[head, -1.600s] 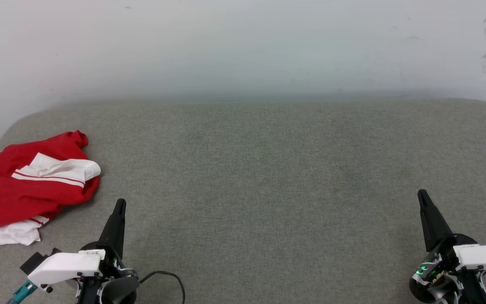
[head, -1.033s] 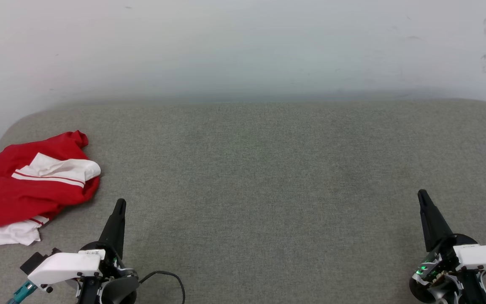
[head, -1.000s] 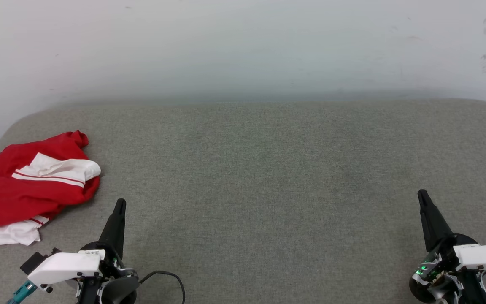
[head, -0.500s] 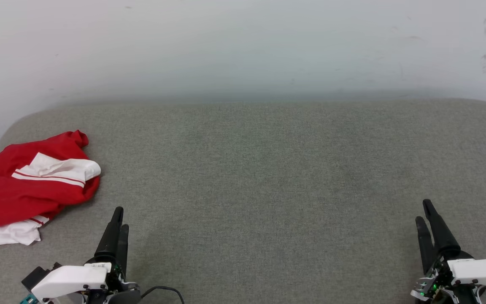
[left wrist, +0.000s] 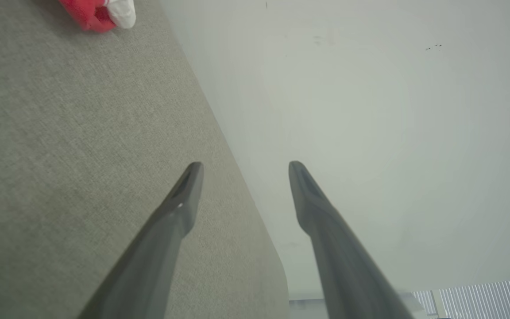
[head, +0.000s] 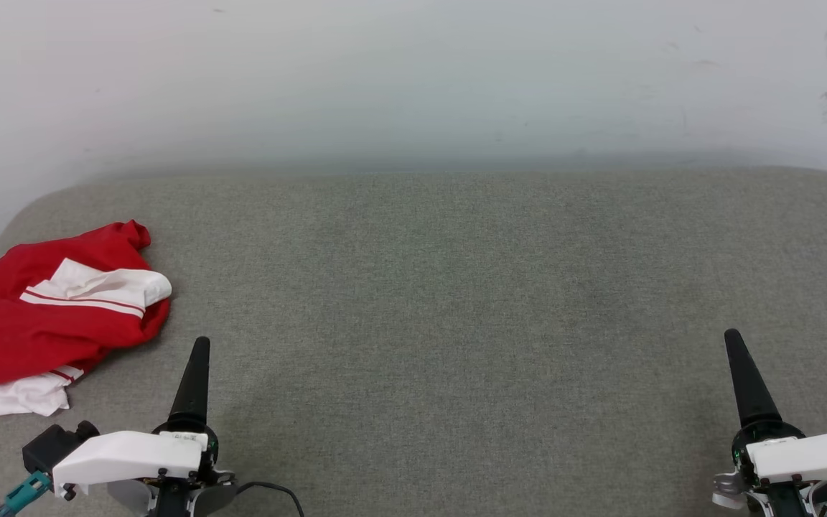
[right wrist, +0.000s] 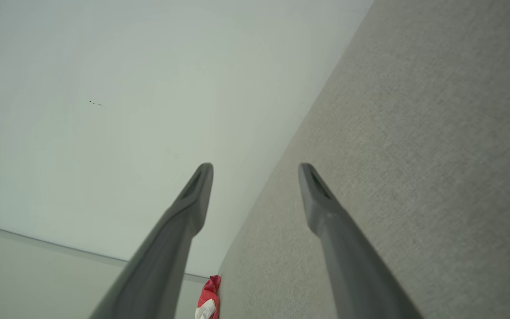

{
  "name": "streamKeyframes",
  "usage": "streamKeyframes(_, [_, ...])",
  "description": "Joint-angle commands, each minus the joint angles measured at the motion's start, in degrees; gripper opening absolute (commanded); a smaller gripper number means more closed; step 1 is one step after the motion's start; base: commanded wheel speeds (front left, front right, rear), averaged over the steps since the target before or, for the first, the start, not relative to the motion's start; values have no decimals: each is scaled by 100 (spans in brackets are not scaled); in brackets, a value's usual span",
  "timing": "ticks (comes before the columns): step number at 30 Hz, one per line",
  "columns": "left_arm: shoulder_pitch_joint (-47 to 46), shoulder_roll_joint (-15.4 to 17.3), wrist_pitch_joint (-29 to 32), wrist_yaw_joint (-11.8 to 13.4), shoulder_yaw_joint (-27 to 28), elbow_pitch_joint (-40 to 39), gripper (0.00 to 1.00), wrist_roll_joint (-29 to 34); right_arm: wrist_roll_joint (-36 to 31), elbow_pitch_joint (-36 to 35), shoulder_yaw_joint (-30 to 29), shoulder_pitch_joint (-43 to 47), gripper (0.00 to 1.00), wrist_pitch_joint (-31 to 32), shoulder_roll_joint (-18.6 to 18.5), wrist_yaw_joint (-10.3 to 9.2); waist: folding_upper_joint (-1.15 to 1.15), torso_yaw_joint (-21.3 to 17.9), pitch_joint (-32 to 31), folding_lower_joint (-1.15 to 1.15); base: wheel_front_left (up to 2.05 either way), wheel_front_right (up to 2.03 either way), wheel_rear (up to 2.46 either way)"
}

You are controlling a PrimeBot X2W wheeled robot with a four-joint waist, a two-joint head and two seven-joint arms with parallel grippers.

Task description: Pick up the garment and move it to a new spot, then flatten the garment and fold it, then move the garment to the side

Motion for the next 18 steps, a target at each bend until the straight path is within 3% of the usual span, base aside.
streamKeyframes(1, [-68, 11, -66, 69, -38, -158, 100, 274, -329, -183, 2, -25, 100, -62, -9, 0, 0, 1, 2, 0, 0, 0, 0])
streamKeyframes(18, [52, 15, -430, 548, -417, -448, 100, 2384, -2631, -612, 213, 167, 100, -422, -4, 0, 0, 23, 8, 0, 0, 0, 0])
